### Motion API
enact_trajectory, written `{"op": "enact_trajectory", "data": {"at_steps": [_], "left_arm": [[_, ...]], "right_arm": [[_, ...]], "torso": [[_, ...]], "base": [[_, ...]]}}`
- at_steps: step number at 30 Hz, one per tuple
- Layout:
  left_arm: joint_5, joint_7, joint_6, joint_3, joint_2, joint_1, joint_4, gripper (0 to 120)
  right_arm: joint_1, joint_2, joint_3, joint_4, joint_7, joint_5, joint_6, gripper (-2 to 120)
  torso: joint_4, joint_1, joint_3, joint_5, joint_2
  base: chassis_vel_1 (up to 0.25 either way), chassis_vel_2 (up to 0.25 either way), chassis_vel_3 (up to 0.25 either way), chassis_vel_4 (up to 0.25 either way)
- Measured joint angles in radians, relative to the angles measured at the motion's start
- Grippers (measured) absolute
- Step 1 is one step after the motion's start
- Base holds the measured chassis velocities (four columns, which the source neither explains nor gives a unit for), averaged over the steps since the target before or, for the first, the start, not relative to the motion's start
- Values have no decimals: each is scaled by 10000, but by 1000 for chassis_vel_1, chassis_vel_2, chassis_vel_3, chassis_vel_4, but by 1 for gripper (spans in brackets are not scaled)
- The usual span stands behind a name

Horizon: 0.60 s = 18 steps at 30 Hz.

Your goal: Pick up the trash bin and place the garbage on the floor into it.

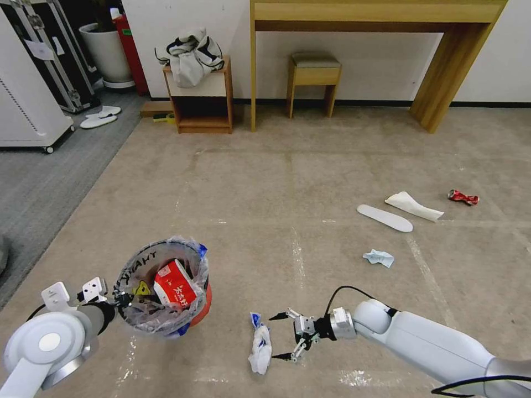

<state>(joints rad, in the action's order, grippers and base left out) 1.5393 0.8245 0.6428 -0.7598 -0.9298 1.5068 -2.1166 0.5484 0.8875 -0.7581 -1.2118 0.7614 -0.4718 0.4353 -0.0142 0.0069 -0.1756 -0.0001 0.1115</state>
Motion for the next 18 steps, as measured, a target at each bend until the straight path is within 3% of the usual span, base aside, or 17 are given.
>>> {"op": "enact_trajectory", "data": {"at_steps": [18], "left_arm": [[-64, -9, -8, 91, -38, -11, 30, 0]], "right_arm": [[-361, 650, -488, 860, -639, 406, -86, 100]], "torso": [[0, 0, 0, 0, 0]], "base": [[0, 0, 0, 0]]}}
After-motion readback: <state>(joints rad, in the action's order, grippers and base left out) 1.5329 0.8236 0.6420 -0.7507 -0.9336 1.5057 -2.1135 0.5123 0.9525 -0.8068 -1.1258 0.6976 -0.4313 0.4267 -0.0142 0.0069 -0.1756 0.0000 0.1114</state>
